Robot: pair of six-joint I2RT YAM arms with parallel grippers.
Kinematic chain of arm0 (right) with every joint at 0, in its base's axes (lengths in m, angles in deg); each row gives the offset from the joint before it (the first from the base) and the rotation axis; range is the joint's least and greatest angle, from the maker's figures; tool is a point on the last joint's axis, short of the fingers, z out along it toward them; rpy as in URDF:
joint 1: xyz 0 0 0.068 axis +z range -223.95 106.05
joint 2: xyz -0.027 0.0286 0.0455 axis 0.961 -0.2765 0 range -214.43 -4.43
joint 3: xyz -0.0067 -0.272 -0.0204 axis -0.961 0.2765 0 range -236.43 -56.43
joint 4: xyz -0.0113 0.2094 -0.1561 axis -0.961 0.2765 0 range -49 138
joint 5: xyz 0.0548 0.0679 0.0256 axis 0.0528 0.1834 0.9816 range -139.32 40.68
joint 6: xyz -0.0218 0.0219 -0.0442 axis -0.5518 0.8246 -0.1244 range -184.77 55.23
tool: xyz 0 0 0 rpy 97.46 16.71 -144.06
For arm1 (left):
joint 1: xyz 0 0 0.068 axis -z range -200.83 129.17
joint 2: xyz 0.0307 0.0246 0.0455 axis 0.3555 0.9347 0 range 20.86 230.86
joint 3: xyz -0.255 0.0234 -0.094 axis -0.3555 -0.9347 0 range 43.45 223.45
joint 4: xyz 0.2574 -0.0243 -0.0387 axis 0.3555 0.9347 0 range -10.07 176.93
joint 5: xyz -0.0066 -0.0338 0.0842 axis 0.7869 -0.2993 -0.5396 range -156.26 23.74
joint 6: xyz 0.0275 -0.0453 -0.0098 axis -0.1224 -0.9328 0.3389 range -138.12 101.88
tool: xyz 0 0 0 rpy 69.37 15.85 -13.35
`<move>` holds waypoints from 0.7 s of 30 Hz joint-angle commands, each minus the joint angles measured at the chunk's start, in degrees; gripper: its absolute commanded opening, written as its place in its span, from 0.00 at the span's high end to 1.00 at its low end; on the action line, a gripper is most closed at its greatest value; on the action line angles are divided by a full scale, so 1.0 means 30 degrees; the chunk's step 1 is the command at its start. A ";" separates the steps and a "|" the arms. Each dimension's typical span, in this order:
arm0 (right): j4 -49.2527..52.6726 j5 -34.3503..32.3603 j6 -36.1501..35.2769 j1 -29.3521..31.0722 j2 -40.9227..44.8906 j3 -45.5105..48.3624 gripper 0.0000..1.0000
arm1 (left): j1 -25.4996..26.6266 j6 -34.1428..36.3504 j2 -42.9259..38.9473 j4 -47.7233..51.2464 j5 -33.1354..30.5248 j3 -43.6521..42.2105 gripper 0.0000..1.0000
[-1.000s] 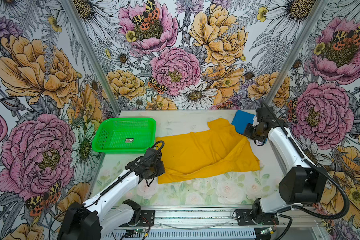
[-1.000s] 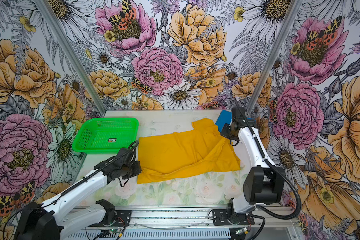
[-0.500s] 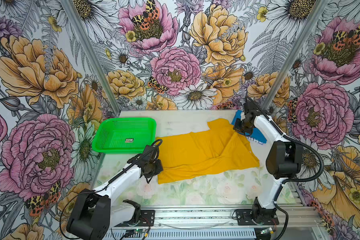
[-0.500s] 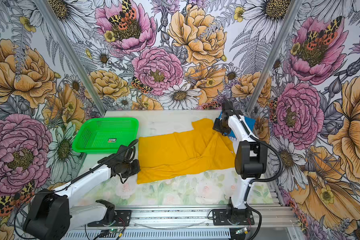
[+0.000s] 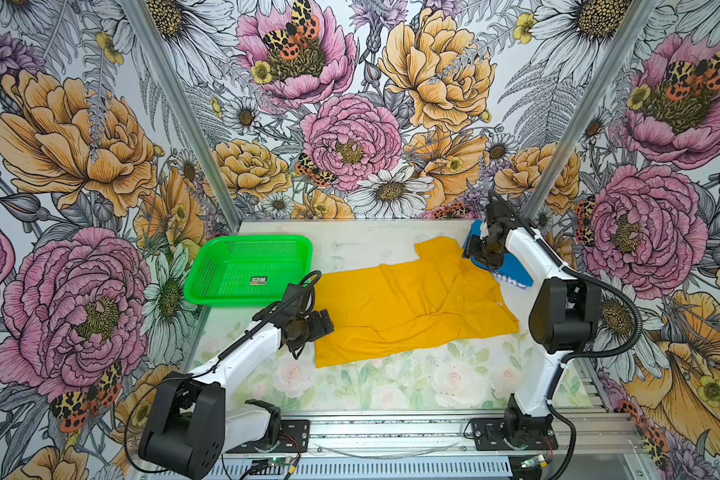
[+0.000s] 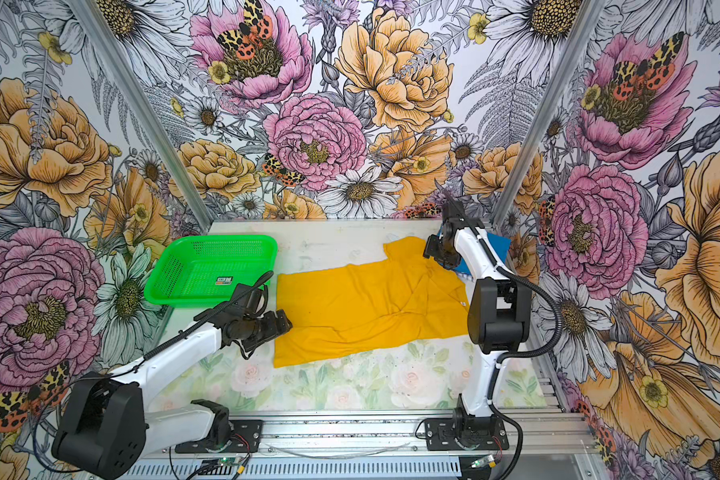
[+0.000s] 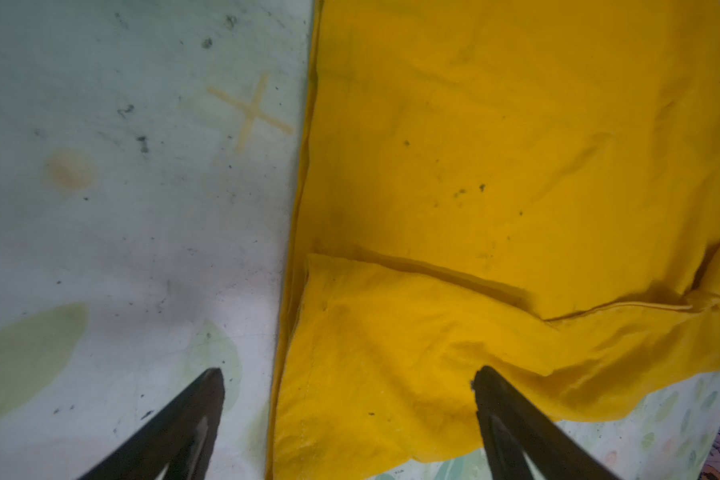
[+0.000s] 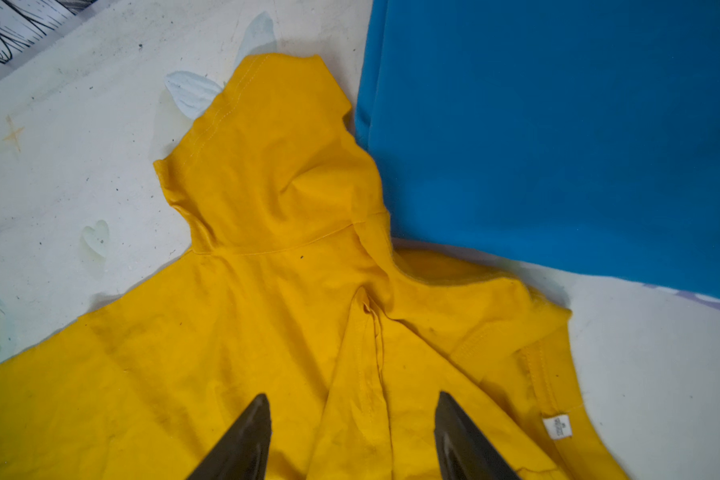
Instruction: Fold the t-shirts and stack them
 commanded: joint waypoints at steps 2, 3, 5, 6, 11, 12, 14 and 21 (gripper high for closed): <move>-0.0085 0.0373 -0.0203 -0.1135 0.3047 0.1979 0.18 | -0.0106 -0.1437 -0.1386 -0.0318 0.0267 -0.1063 0.01; -0.0085 0.0411 -0.0060 -0.1502 0.3703 0.2919 0.16 | 0.0101 -0.1749 -0.1708 -0.0294 0.0376 -0.1453 0.01; -0.0214 0.0250 0.0700 -0.2369 0.4971 0.4560 0.15 | 0.0673 -0.2433 -0.2398 -0.0114 0.0214 -0.2028 0.01; -0.0329 0.0001 0.1273 -0.2896 0.5566 0.5345 0.14 | 0.1055 -0.2790 -0.2813 0.0047 0.0025 -0.2329 0.01; -0.0532 0.1566 0.1480 -0.5038 0.7363 0.8156 0.13 | 0.2594 -0.4602 -0.4798 0.1008 -0.1101 -0.3685 0.07; -0.0681 0.1893 0.1631 -0.5360 0.7654 0.8770 0.13 | 0.2881 -0.4969 -0.5208 0.1218 -0.1342 -0.3941 0.09; -0.1320 0.2719 0.1998 -0.5880 0.8100 0.9957 0.14 | 0.3330 -0.5563 -0.5812 0.1326 -0.1641 -0.4487 0.13; -0.4031 0.5468 0.3186 -0.8047 0.8929 1.3481 0.21 | 0.3538 -0.5851 -0.6125 0.1016 -0.2198 -0.5313 0.30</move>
